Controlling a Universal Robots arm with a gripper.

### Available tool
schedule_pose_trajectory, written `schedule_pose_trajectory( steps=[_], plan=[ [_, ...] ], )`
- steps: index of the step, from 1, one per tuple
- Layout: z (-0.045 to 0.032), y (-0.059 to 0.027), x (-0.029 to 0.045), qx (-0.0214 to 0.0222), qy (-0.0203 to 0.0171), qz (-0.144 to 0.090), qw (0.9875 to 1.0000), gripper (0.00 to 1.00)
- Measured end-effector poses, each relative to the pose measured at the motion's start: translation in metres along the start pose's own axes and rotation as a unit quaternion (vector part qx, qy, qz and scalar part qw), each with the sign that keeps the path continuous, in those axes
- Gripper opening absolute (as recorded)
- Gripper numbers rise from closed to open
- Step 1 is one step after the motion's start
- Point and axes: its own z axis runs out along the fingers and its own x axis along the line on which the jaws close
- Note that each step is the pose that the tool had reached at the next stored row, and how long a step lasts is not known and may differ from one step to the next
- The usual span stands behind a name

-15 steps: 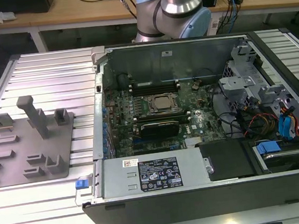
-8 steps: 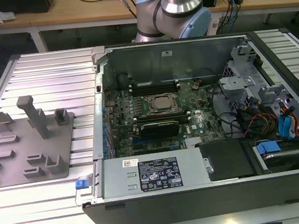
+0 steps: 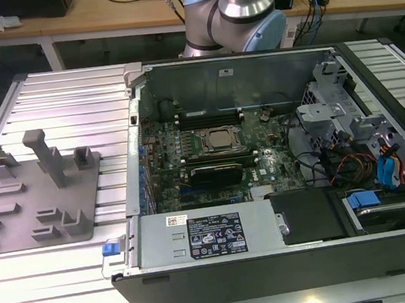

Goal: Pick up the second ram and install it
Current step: 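Pick up the second ram and move it above second insertion slot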

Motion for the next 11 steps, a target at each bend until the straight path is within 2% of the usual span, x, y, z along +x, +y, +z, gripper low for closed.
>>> schedule_pose_trajectory(
  steps=[5, 11],
  plan=[
    [-0.0144, 0.0006, -0.0003, 0.0001, -0.0001, 0.000, 1.0000, 0.09],
    [-0.0257, 0.0010, -0.0005, 0.0000, 0.0000, 0.000, 1.0000, 0.09]
  ],
)
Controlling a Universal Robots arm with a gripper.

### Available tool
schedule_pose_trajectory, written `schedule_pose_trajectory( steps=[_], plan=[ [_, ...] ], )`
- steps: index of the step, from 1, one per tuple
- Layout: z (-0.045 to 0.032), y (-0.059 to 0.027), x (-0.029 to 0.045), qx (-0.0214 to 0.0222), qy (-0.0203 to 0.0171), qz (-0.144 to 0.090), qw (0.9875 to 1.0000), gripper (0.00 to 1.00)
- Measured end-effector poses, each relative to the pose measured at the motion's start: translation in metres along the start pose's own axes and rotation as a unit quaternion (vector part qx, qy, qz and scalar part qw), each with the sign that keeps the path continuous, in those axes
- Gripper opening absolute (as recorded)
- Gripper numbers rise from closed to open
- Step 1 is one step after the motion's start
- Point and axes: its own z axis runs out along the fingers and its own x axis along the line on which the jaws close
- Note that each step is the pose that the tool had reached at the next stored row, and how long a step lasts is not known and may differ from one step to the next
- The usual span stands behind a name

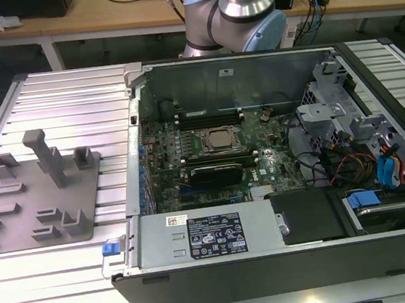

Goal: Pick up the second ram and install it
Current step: 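Pick up the second ram and move it above second insertion slot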

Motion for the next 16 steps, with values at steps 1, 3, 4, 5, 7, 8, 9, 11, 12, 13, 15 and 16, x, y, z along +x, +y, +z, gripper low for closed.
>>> schedule_pose_trajectory(
  steps=[1, 3, 4, 5, 7, 8, 9, 11, 12, 13, 15, 16],
  plan=[
    [-0.0008, 0.0000, 0.0000, 0.0000, 0.0000, 0.000, 1.0000, 0.09],
    [-0.0035, 0.0001, -0.0001, 0.0000, 0.0000, 0.000, 1.0000, 0.09],
    [-0.0055, 0.0001, -0.0001, 0.0001, -0.0001, 0.000, 1.0000, 0.09],
    [-0.0062, 0.0001, -0.0002, 0.0000, 0.0000, 0.000, 1.0000, 0.09],
    [-0.0078, 0.0001, -0.0002, 0.0000, 0.0000, 0.000, 1.0000, 0.09],
    [-0.0102, 0.0001, -0.0002, 0.0000, 0.0000, 0.000, 1.0000, 0.09],
    [-0.0123, 0.0002, -0.0003, 0.0001, 0.0000, 0.000, 1.0000, 0.09],
    [-0.0136, 0.0002, -0.0003, 0.0001, 0.0000, 0.000, 1.0000, 0.09],
    [-0.0136, 0.0002, -0.0003, 0.0001, -0.0001, 0.000, 1.0000, 0.09],
    [-0.0136, 0.0002, -0.0003, 0.0001, -0.0001, 0.000, 1.0000, 0.09],
    [-0.0140, -0.0008, -0.0002, -0.0001, 0.0001, 0.000, 1.0000, 0.09],
    [-0.0139, -0.0026, -0.0002, 0.0000, 0.0000, 0.000, 1.0000, 0.09]
  ],
)
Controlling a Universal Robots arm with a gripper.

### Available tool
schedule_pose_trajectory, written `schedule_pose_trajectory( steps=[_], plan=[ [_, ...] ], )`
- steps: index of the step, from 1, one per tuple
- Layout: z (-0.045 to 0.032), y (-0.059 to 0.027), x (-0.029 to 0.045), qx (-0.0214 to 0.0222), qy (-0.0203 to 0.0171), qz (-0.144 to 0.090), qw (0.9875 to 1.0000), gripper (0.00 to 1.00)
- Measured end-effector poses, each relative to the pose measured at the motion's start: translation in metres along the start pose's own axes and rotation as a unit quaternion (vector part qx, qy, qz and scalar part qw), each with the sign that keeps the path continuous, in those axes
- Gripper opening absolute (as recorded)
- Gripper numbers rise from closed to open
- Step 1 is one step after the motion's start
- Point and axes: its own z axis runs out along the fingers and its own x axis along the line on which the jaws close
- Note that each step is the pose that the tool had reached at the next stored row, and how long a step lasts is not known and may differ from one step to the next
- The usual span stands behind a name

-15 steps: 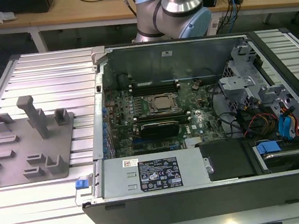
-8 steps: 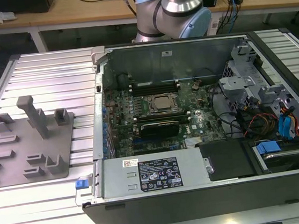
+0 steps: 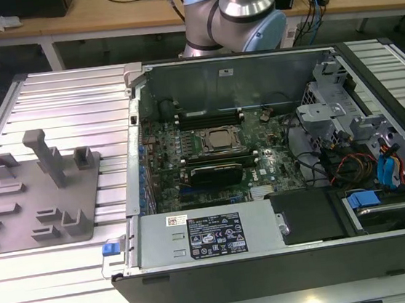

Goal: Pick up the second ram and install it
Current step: 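Pick up the second ram and move it above second insertion slot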

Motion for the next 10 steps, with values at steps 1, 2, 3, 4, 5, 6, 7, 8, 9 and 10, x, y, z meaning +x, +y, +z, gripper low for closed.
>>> schedule_pose_trajectory(
  steps=[1, 2, 3, 4, 5, 6, 7, 8, 9, 10],
  plan=[
    [-0.0002, -0.0046, 0.0000, 0.0000, 0.0000, 0.000, 1.0000, 0.09],
    [-0.0005, -0.0104, 0.0000, 0.0000, 0.0000, 0.000, 1.0000, 0.09],
    [-0.0006, -0.0139, 0.0000, 0.0000, 0.0000, 0.000, 1.0000, 0.09],
    [-0.0008, -0.0179, -0.0001, 0.0000, 0.0000, 0.000, 1.0000, 0.09],
    [-0.0009, -0.0209, -0.0001, 0.0001, 0.0000, 0.000, 1.0000, 0.09],
    [-0.0011, -0.0240, -0.0001, 0.0000, 0.0000, 0.000, 1.0000, 0.09],
    [-0.0012, -0.0258, -0.0001, 0.0000, 0.0000, 0.000, 1.0000, 0.09],
    [-0.0013, -0.0280, -0.0001, 0.0000, 0.0000, 0.000, 1.0000, 0.09],
    [-0.0014, -0.0315, 0.0000, 0.0000, 0.0000, 0.000, 1.0000, 0.09],
    [-0.0016, -0.0342, -0.0001, 0.0000, 0.0000, 0.000, 1.0000, 0.09]
  ],
)
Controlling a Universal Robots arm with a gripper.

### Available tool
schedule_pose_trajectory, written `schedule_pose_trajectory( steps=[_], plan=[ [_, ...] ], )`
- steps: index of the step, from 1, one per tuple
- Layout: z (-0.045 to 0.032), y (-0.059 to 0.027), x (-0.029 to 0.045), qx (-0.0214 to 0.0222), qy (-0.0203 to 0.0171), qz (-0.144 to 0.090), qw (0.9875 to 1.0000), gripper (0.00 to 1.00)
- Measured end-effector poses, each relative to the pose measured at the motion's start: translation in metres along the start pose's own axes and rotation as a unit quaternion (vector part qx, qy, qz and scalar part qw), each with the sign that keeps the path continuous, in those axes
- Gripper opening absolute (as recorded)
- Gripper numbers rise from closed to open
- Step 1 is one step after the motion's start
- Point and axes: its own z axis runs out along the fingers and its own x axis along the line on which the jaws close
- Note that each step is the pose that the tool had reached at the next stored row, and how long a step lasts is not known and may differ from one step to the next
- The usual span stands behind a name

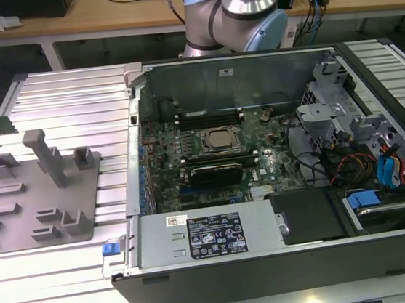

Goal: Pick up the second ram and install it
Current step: 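Pick up the second ram and move it above second insertion slot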

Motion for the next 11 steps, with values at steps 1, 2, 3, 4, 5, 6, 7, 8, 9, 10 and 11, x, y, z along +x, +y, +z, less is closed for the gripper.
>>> schedule_pose_trajectory(
  steps=[1, 2, 3, 4, 5, 6, 7, 8, 9, 10, 11],
  plan=[
    [-0.0002, -0.0042, 0.0000, 0.0000, 0.0000, 0.000, 1.0000, 0.09],
    [-0.0003, -0.0059, 0.0000, 0.0000, 0.0000, 0.000, 1.0000, 0.09],
    [-0.0004, -0.0085, 0.0000, 0.0000, 0.0000, 0.000, 1.0000, 0.09],
    [-0.0006, -0.0114, 0.0000, 0.0000, 0.0000, 0.000, 1.0000, 0.09],
    [-0.0007, -0.0124, 0.0000, -0.0001, 0.0000, 0.000, 1.0000, 0.09],
    [-0.0008, -0.0160, 0.0000, 0.0000, 0.0000, 0.000, 1.0000, 0.09],
    [-0.0009, -0.0198, 0.0000, 0.0000, 0.0000, 0.000, 1.0000, 0.09],
    [-0.0011, -0.0228, 0.0000, 0.0000, 0.0000, 0.000, 1.0000, 0.09],
    [-0.0012, -0.0257, 0.0000, 0.0000, 0.0000, 0.000, 1.0000, 0.09],
    [-0.0015, -0.0306, 0.0000, 0.0000, 0.0000, 0.000, 1.0000, 0.09],
    [-0.0016, -0.0337, 0.0000, 0.0000, 0.0000, 0.000, 1.0000, 0.09]
  ],
)
